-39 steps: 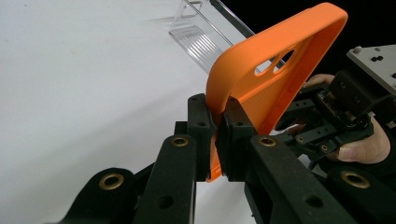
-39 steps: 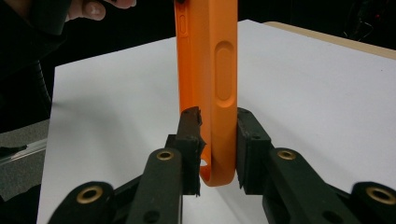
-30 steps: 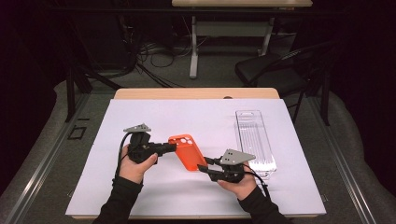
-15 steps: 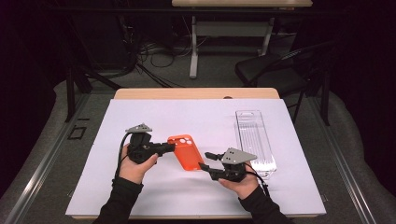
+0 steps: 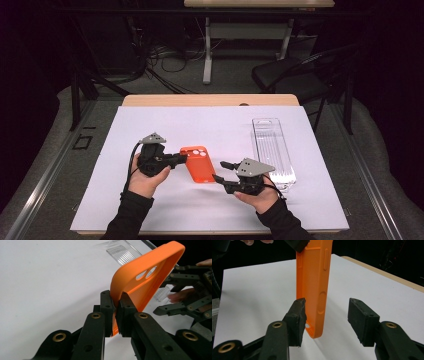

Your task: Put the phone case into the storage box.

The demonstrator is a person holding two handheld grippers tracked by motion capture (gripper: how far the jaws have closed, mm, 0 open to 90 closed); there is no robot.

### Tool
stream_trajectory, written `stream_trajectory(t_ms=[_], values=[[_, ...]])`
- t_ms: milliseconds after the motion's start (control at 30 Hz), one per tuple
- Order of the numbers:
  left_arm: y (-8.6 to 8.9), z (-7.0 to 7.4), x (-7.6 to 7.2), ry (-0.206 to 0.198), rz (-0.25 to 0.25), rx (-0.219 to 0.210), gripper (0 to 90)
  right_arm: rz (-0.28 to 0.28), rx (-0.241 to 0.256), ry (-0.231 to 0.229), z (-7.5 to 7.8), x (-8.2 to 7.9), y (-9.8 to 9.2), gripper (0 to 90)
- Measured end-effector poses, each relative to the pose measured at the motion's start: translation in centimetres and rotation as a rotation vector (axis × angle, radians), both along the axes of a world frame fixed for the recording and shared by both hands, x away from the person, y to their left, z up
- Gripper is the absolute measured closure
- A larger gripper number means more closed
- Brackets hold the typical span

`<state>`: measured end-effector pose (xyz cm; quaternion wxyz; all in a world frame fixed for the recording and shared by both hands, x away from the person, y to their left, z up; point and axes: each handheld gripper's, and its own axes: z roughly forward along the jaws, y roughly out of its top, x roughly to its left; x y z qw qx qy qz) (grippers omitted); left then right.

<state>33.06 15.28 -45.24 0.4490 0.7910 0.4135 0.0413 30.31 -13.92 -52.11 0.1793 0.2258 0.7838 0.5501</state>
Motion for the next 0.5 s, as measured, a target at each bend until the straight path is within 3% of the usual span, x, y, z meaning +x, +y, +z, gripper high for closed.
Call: stream_trajectory(t_ms=[133,500], values=[[-0.1,0.1,-0.1,-0.002,0.002,0.013,84.6,-0.005,0.012,0.017,0.6,-0.2,0.0,44.1],[-0.9,0.7,-0.3,-0.020,0.020,0.096,84.5,-0.057,-0.040,0.090,1.9,-0.2,-0.4,27.5]])
